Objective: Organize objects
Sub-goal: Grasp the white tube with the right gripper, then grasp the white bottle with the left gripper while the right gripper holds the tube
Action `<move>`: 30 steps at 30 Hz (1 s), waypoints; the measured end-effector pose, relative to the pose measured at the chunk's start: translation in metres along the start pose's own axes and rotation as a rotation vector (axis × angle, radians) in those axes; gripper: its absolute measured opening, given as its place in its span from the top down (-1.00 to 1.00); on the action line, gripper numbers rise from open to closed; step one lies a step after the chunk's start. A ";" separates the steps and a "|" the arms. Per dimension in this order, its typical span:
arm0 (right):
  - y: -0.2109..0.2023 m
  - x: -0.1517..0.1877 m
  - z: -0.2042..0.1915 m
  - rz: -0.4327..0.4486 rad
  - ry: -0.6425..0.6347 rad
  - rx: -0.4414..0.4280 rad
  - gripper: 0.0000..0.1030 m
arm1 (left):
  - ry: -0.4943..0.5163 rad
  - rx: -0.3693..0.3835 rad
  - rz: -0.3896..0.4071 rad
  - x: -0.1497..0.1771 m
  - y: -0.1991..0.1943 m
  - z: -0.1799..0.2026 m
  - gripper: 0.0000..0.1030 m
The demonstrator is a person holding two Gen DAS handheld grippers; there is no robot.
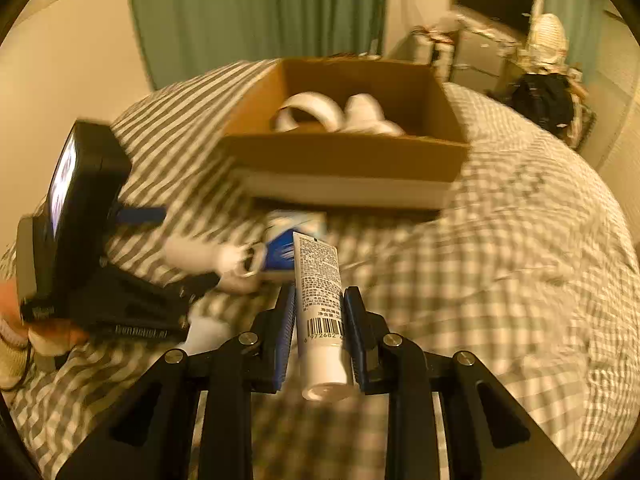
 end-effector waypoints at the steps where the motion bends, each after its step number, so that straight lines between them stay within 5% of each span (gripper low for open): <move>1: 0.000 -0.002 0.005 0.008 0.012 0.006 0.53 | 0.014 0.010 -0.003 -0.002 0.003 0.005 -0.94; 3: -0.001 -0.004 0.015 0.020 0.044 -0.004 0.53 | 0.034 0.024 -0.012 -0.004 0.008 0.012 -0.89; 7: 0.009 -0.003 0.017 0.005 0.060 -0.019 0.53 | 0.057 0.081 -0.028 -0.005 0.013 0.020 -0.38; 13: 0.008 0.000 0.014 0.001 0.052 -0.031 0.53 | 0.029 0.095 -0.014 -0.005 0.003 0.014 -0.03; 17: 0.015 0.003 0.010 0.003 0.045 -0.015 0.53 | -0.036 0.122 -0.061 -0.002 -0.010 0.004 0.00; 30: -0.007 0.001 -0.015 0.055 0.056 0.018 0.53 | -0.094 0.075 0.103 0.003 -0.107 -0.032 0.00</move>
Point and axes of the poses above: each gripper's, at about its wrist camera, not at the fingertips, and y roughly the way its jaws point, z to its right, x to its underside, the point moved 2 cm from there along y, roughly the way its jaws point, and after that the axes turned 14 degrees about -x, right-handed, at the moved point
